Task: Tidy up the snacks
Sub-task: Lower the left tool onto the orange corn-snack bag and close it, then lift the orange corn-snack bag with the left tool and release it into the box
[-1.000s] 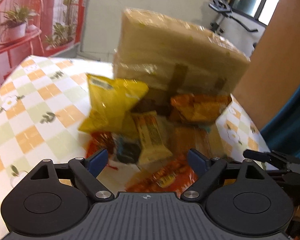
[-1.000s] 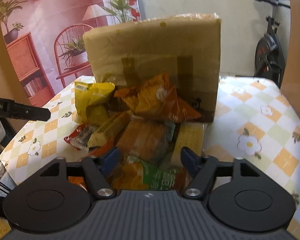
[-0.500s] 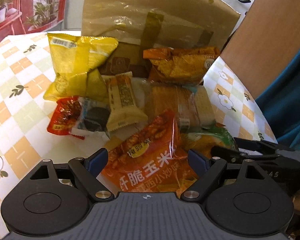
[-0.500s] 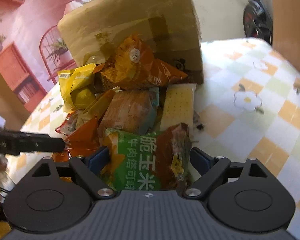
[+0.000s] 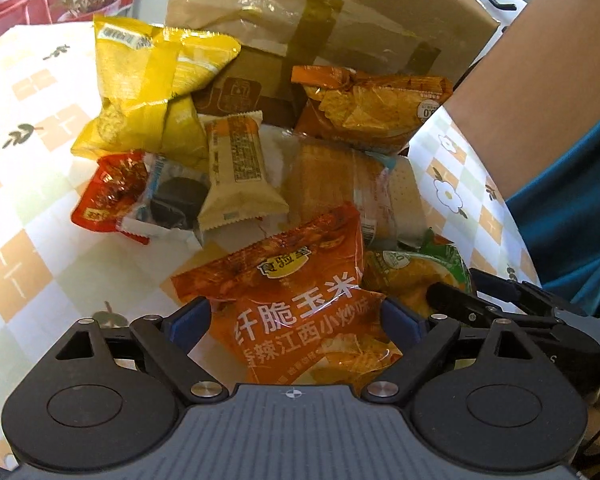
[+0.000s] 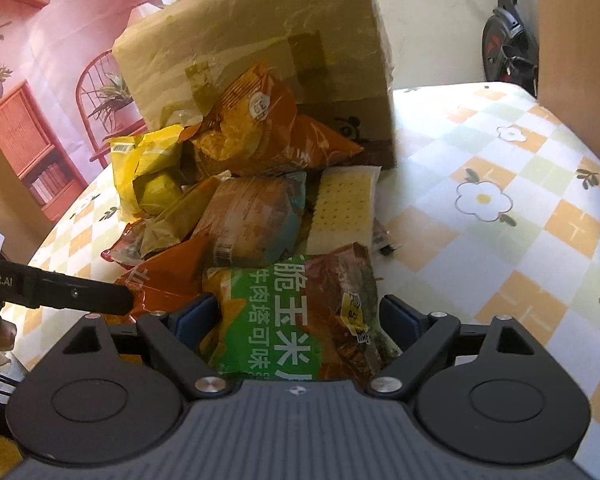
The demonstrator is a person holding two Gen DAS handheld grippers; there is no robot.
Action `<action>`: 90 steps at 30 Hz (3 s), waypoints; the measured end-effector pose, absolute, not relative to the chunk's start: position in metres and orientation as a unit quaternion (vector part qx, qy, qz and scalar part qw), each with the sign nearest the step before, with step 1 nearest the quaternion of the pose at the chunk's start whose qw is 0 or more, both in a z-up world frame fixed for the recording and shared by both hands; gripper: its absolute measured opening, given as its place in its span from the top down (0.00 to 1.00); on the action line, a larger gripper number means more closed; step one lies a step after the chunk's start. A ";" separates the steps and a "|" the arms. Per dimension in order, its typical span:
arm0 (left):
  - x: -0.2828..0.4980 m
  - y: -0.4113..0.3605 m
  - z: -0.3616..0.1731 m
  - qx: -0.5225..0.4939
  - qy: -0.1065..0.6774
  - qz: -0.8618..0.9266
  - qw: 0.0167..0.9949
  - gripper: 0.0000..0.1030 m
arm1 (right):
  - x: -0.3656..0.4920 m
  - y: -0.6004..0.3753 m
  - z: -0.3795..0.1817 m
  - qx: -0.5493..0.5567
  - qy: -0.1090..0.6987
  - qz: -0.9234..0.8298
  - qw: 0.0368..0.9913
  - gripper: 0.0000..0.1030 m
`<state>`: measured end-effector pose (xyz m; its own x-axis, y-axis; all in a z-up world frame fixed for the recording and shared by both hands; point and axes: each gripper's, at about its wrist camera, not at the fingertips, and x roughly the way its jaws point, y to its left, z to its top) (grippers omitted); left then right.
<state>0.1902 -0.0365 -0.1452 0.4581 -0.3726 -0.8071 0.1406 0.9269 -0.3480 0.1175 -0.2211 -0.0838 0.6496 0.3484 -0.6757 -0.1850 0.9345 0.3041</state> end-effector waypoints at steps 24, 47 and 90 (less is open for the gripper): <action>0.187 -0.037 -0.155 -0.149 0.483 -0.176 0.845 0.23 | 0.115 -0.228 -0.088 0.108 0.393 0.129 0.904 0.14; 0.169 -0.028 -0.135 -0.133 0.436 -0.187 0.870 0.28 | 0.113 -0.223 -0.092 0.099 0.388 0.129 0.907 0.19; 0.296 -0.009 0.060 -0.080 0.165 -0.165 0.969 0.28 | 0.249 -0.210 0.103 0.072 0.098 0.132 0.984 0.27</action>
